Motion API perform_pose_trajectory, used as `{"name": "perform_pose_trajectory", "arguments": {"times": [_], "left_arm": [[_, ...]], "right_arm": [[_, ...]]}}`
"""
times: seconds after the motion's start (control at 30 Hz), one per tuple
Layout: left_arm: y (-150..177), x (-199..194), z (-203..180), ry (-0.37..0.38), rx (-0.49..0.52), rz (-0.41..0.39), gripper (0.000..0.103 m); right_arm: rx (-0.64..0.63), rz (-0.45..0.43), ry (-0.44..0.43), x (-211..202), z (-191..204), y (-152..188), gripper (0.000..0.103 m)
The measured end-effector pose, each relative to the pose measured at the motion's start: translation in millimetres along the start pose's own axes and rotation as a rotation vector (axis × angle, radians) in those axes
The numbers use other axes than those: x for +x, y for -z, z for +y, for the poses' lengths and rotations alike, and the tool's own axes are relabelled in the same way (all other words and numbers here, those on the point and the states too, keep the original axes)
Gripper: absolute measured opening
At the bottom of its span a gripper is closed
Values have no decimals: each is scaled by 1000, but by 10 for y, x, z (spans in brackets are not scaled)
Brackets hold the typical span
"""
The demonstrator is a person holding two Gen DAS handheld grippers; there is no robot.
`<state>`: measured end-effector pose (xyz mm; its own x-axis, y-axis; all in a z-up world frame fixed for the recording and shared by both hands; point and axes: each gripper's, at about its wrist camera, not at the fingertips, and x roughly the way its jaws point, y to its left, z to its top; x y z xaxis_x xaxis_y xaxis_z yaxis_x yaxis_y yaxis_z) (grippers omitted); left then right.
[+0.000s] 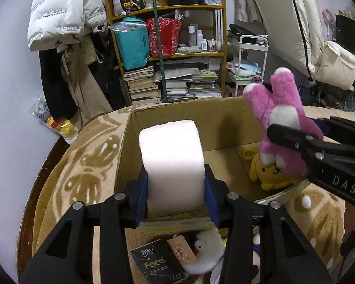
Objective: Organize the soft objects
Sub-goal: 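Open the left tool to drop the cushion while the right tool releases the pink plush into the box, then move both tools down toward the black tissue pack and doll plush beside the box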
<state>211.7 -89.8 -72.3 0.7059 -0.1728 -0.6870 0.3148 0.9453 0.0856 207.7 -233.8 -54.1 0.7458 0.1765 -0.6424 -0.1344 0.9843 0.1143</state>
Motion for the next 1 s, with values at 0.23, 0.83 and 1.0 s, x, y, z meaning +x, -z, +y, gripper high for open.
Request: {"name": "perform_pose_trajectory", "arguments": {"times": [0.23, 0.83, 1.0], "left_arm": [[-13, -83, 7, -21, 10, -31, 55], [24, -628, 252, -88, -1, -75, 74], [133, -791, 310, -99, 1, -48, 87]], "right_arm": [[-1, 2, 1, -6, 15, 5, 48], [6, -57, 23, -479, 158, 19, 88], [-2, -58, 35, -623, 233, 90, 99]]}}
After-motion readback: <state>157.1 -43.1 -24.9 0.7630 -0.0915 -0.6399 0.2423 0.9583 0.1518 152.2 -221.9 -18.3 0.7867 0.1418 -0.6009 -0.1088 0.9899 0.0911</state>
